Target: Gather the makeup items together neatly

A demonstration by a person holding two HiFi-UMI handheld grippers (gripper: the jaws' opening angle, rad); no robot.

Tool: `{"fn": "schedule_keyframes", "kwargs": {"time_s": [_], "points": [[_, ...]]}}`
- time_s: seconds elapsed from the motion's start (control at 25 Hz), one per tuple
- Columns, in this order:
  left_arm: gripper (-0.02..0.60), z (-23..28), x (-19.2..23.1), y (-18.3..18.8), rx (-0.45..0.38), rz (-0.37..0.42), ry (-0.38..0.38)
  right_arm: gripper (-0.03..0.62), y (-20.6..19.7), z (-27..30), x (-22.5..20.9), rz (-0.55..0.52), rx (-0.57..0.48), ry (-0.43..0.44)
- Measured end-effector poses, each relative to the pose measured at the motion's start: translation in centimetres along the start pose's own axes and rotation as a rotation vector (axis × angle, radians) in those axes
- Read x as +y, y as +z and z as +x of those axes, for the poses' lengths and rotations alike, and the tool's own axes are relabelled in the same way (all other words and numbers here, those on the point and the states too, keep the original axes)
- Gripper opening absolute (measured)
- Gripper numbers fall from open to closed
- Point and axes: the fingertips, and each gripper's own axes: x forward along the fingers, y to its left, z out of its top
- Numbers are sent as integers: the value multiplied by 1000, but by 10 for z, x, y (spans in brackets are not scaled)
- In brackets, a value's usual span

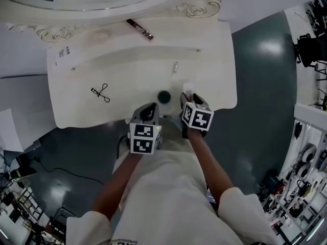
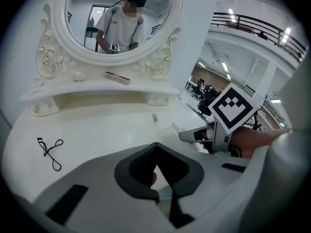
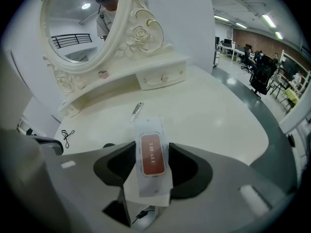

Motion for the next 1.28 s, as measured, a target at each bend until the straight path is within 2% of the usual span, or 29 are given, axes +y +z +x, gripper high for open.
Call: {"fn": "schedule_keyframes", "kwargs": {"time_s": [0.76,1.28], "points": [[9,10,-1,-17,54,-22,-10,210,-15,14,5,-33,42,-61],[9,5,5,-21,54,-22,-6,216,-21,14,4,15,27,-99]]}}
